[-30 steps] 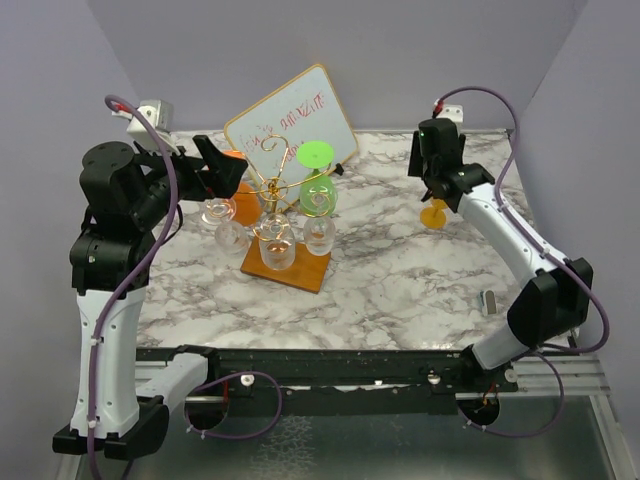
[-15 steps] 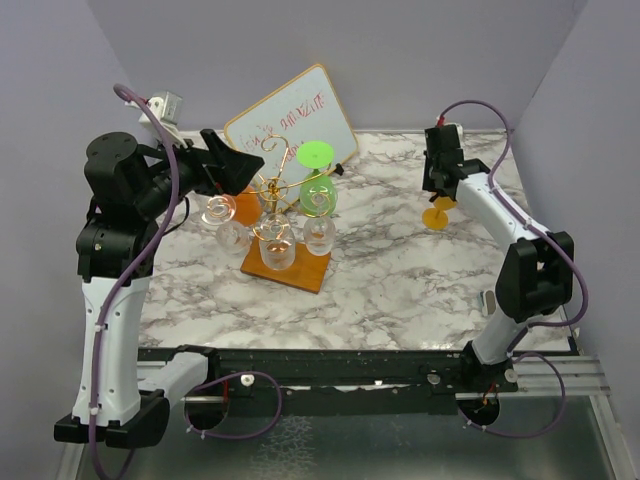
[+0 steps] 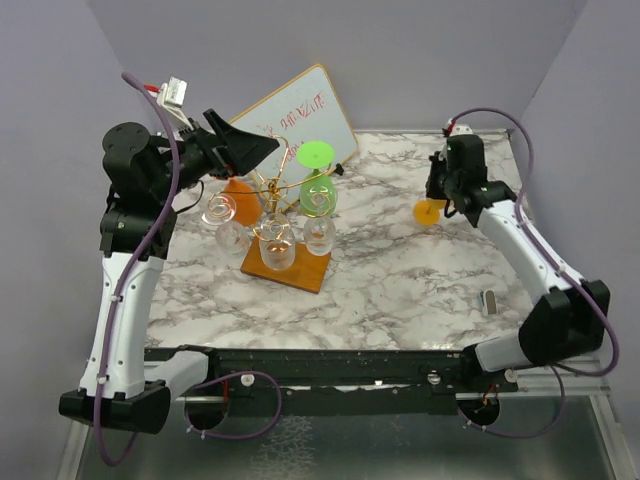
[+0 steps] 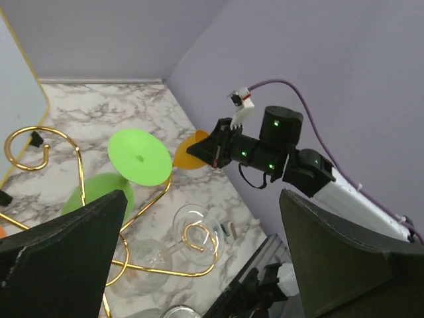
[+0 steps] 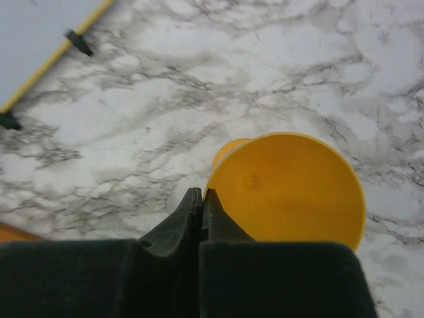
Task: Place the wine glass upside down on the wine glass rack
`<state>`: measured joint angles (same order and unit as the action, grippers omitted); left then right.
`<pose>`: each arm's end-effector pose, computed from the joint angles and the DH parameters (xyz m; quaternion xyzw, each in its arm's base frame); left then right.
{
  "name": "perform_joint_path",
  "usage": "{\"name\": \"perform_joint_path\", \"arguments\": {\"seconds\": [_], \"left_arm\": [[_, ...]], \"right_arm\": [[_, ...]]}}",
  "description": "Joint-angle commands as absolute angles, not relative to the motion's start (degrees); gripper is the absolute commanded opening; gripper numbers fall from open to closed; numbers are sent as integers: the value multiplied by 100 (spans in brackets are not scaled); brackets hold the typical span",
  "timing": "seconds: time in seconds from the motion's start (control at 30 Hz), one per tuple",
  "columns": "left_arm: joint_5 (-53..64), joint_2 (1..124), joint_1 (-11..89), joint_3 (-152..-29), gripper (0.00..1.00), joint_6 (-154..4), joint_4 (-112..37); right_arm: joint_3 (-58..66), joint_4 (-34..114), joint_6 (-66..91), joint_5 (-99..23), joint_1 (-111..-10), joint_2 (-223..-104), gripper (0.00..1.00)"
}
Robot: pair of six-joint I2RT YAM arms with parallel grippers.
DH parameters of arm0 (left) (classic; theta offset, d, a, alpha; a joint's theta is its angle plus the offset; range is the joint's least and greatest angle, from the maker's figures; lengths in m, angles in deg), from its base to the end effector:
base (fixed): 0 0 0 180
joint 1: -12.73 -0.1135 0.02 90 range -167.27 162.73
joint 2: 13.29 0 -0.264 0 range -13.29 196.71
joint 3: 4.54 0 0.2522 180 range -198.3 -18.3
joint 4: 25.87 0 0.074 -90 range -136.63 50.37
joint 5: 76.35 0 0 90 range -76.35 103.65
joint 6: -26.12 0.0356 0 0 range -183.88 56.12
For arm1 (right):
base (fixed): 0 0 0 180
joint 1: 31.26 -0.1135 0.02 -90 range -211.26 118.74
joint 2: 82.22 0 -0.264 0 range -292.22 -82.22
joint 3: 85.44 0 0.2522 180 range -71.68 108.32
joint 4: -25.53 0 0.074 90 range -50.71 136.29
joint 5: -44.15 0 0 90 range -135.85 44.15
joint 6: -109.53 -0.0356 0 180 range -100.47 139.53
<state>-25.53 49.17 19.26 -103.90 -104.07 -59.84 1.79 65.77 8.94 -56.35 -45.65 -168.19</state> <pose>0.1972 -0.0452 0.5042 0.0448 0.6915 -0.4828 0.5354 0.3293 0.0778 0.3138 0.0096 0.8995 0.0121 0.4366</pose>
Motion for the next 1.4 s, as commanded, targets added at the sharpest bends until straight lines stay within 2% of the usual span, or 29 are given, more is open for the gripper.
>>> {"name": "perform_joint_path", "arguments": {"seconds": [0.0, 0.33, 0.6, 1.0, 1.37], "left_arm": [[-2906, 4989, 2012, -10041, 98, -11702, -4522], [-2036, 5358, 3106, -9791, 99, -12339, -3648], [-1367, 5831, 4181, -9920, 99, -12461, -3275], [-392, 6389, 5543, -10364, 99, -11949, -2994], [461, 6991, 6503, -10537, 99, -11609, -2469]], "right_arm": [[-343, 5522, 702, -4826, -4550, -15553, 1], [-1822, 3786, -288, -4472, -4550, -13072, 1], [-2316, 2887, -1060, -4398, -4550, -11807, 1], [-2725, 2201, -1818, -4562, -4550, -10671, 1], [-3002, 1847, -2206, -4816, -4550, -10250, 1]]}}
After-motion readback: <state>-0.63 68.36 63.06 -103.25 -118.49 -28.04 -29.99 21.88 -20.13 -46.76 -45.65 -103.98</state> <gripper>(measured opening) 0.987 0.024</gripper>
